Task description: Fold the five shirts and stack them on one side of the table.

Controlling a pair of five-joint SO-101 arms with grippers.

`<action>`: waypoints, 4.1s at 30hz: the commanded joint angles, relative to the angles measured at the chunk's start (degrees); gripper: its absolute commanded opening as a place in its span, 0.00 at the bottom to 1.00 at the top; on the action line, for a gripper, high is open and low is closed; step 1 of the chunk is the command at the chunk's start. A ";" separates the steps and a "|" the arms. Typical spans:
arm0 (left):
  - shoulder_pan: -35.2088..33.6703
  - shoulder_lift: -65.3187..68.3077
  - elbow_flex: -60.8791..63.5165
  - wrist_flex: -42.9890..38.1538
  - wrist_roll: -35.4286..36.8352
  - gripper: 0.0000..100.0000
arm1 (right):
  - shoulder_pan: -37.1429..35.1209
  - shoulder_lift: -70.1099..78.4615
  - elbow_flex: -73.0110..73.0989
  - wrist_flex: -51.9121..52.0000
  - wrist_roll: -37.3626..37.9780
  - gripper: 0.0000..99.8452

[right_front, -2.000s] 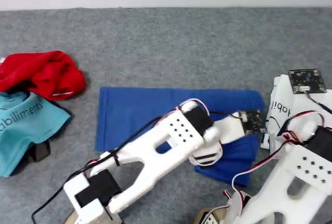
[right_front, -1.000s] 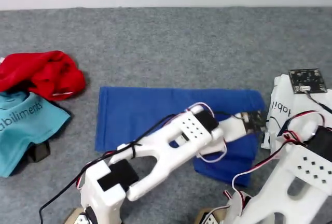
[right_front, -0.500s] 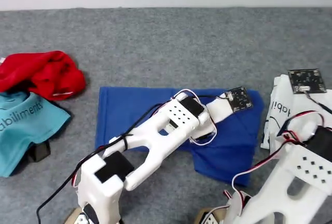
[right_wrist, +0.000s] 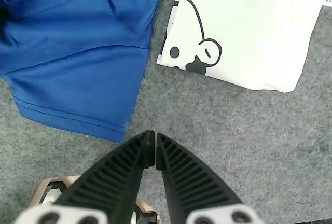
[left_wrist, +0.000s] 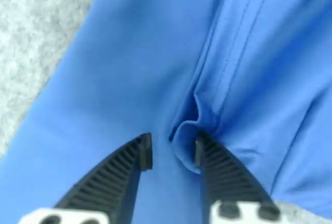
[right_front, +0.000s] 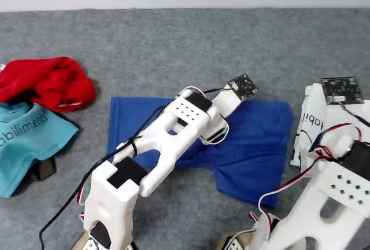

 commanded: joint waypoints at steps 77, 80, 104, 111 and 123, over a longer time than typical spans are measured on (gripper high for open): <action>-3.16 14.42 -48.75 31.74 3.96 0.05 | -22.81 0.84 27.96 -41.71 -16.79 0.01; -5.98 14.33 -52.09 35.43 3.96 0.05 | -22.90 5.85 27.96 -44.18 -16.79 0.01; -32.62 -11.16 -30.11 35.52 3.96 0.05 | -21.58 36.53 20.04 -50.68 -16.53 0.01; -33.85 -12.66 -29.93 35.52 3.96 0.05 | -23.08 30.02 17.85 -39.78 -16.62 0.01; -38.77 -13.71 -30.11 35.52 3.78 0.05 | -26.15 25.63 11.78 -44.26 -15.82 0.01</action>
